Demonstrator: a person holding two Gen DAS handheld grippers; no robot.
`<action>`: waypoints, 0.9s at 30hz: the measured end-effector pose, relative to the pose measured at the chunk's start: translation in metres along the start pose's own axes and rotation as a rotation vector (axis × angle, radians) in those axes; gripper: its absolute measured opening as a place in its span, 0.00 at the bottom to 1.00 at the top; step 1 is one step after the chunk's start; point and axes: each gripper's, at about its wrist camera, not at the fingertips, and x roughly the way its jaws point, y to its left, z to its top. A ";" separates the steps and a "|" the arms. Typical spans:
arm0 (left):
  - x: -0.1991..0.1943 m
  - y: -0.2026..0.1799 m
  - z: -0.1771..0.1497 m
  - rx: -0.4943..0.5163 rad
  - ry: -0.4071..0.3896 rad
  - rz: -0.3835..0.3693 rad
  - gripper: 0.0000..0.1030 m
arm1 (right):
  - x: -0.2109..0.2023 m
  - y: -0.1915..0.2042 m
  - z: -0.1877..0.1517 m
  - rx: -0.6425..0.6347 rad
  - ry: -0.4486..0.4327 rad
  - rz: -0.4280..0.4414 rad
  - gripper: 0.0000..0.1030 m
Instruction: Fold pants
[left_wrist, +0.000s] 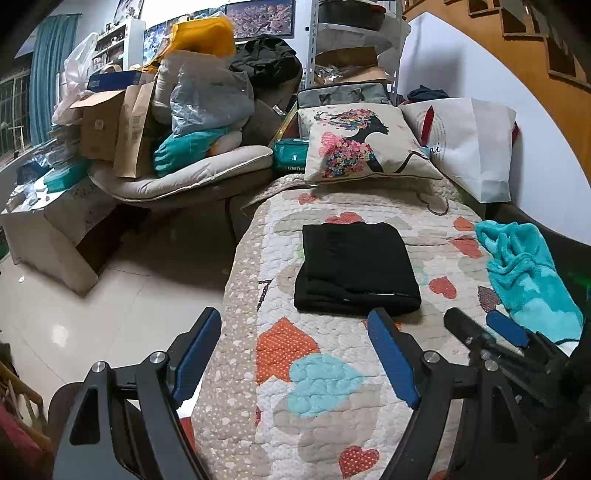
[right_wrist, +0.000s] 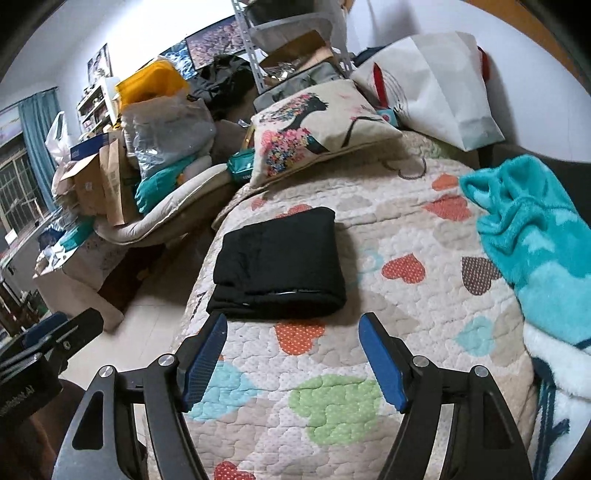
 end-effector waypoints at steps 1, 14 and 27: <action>0.000 0.001 0.001 -0.005 0.002 -0.001 0.79 | 0.000 0.003 -0.001 -0.015 -0.003 -0.003 0.77; 0.000 -0.003 -0.002 0.020 0.014 -0.009 0.79 | 0.004 0.013 -0.008 -0.056 0.010 -0.018 0.79; 0.009 -0.009 -0.005 0.041 0.052 -0.017 0.79 | 0.011 0.011 -0.011 -0.056 0.032 -0.022 0.80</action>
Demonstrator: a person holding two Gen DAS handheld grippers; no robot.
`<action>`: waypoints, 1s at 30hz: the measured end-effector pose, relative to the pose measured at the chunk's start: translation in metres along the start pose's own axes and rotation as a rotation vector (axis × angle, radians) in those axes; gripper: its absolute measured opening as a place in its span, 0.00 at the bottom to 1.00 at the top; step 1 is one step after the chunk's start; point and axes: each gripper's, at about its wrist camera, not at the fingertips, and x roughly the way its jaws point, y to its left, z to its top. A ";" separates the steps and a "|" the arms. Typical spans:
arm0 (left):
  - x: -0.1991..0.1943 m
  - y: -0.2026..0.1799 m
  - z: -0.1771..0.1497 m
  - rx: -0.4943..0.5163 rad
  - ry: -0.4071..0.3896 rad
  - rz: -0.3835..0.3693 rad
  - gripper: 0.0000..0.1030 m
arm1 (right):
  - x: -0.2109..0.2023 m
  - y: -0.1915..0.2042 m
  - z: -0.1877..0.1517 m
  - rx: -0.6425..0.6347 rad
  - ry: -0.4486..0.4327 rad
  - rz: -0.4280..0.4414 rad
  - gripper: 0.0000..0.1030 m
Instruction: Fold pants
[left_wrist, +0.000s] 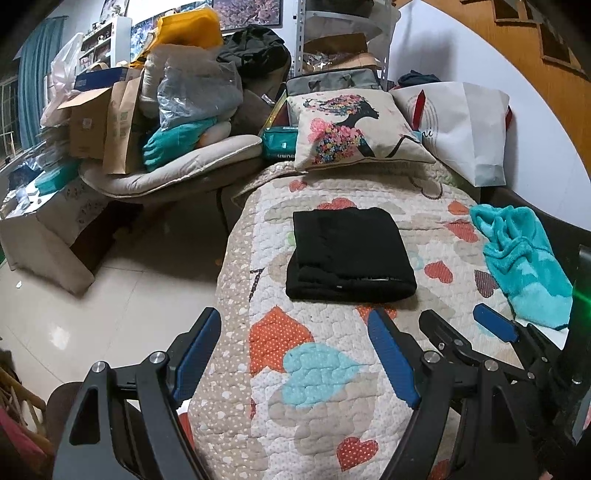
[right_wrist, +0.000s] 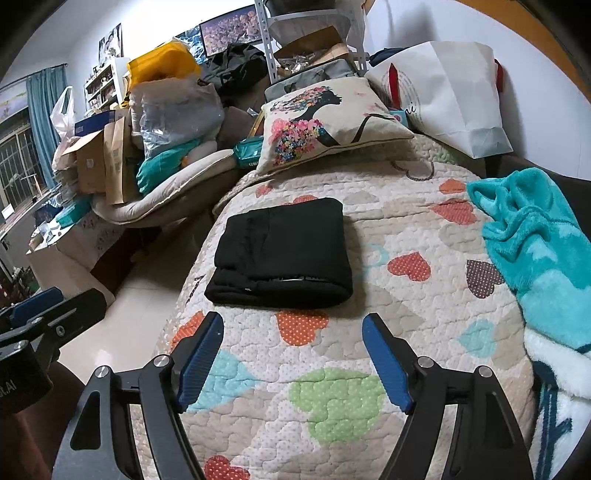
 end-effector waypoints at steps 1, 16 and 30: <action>0.001 0.000 0.000 0.000 0.004 -0.002 0.79 | 0.001 0.001 0.000 -0.001 0.002 0.000 0.80; 0.007 0.001 -0.005 -0.015 0.026 -0.015 0.79 | 0.009 0.010 -0.009 -0.031 0.040 0.003 0.82; 0.012 0.002 -0.008 -0.019 0.048 -0.025 0.79 | 0.015 0.014 -0.013 -0.044 0.060 0.003 0.82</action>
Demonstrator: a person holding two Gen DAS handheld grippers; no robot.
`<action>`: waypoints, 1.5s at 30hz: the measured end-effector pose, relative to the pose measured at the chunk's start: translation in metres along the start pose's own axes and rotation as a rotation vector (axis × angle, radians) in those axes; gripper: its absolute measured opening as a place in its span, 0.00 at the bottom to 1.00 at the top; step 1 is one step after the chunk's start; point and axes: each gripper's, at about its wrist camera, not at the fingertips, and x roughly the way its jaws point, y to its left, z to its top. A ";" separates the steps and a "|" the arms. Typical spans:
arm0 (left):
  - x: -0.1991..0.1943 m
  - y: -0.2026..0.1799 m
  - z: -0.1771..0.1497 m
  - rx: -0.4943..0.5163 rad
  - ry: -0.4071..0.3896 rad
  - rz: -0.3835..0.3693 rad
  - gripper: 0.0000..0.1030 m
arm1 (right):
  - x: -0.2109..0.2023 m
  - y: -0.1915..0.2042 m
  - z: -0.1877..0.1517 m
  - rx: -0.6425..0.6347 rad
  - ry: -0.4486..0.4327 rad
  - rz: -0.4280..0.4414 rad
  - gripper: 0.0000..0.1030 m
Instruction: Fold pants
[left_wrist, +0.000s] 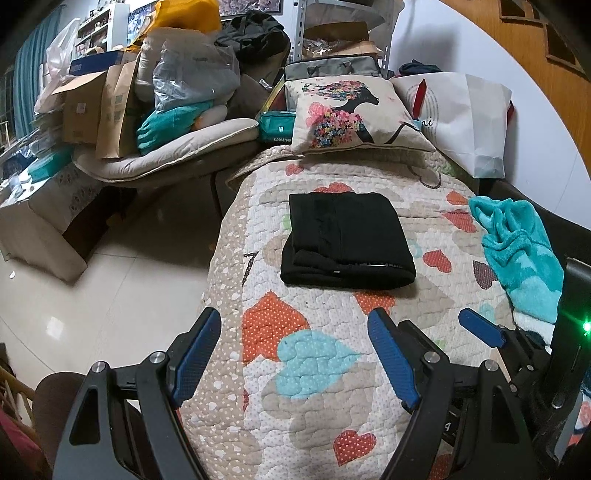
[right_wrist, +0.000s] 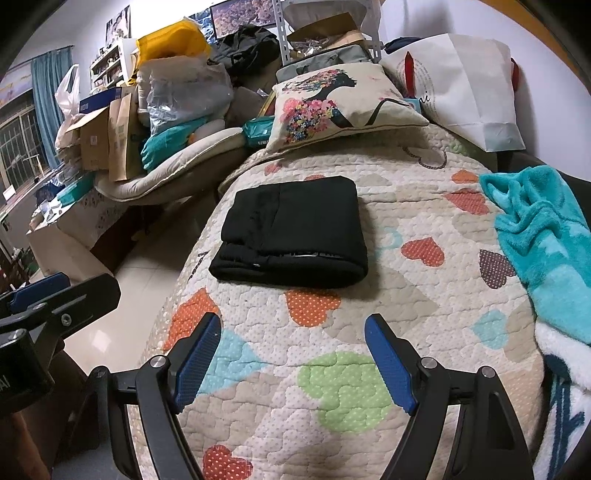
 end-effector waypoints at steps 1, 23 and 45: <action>0.000 0.000 0.000 0.001 0.001 0.000 0.79 | 0.000 0.000 0.000 0.000 0.001 0.000 0.82; 0.007 0.003 -0.003 -0.010 0.021 -0.027 0.79 | 0.004 0.001 -0.004 0.002 0.015 -0.007 0.82; 0.019 0.009 -0.007 -0.059 0.068 -0.099 0.79 | 0.011 0.003 -0.007 -0.007 0.038 -0.016 0.83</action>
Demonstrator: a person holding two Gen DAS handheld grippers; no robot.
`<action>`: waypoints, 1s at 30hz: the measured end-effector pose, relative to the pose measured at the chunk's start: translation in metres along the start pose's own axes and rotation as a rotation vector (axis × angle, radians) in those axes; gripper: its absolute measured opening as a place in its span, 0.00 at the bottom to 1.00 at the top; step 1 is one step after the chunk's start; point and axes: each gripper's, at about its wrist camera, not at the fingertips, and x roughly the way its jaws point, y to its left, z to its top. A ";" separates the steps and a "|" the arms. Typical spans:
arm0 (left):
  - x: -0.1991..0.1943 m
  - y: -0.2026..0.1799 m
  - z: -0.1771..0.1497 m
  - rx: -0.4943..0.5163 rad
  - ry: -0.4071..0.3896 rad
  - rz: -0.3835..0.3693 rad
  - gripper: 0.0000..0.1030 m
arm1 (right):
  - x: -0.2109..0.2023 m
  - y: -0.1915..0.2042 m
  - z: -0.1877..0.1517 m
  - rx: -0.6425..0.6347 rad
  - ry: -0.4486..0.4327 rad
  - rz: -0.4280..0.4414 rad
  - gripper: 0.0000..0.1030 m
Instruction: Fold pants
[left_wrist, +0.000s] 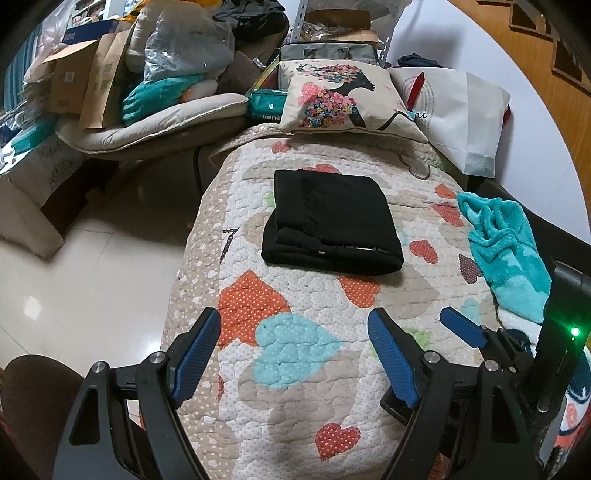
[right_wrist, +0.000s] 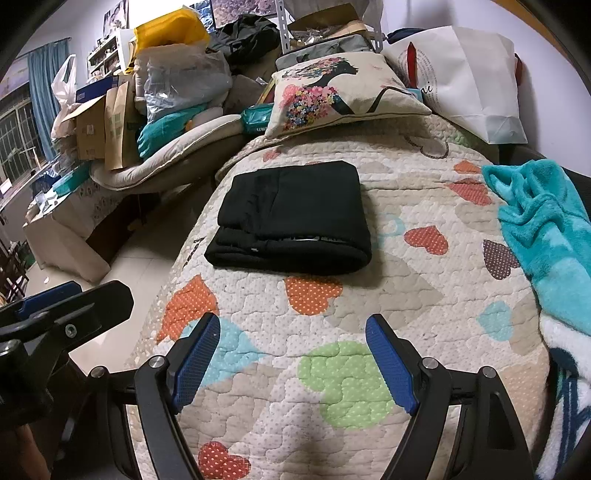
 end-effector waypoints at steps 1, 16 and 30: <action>0.000 0.000 0.000 -0.001 0.000 0.001 0.79 | 0.000 0.000 0.000 0.000 0.001 0.000 0.83; -0.038 0.000 0.003 0.035 -0.275 0.129 0.93 | 0.003 0.002 -0.001 -0.001 0.004 -0.002 0.83; 0.014 0.023 0.060 -0.093 -0.034 -0.065 1.00 | -0.008 -0.023 0.030 0.080 0.000 0.030 0.83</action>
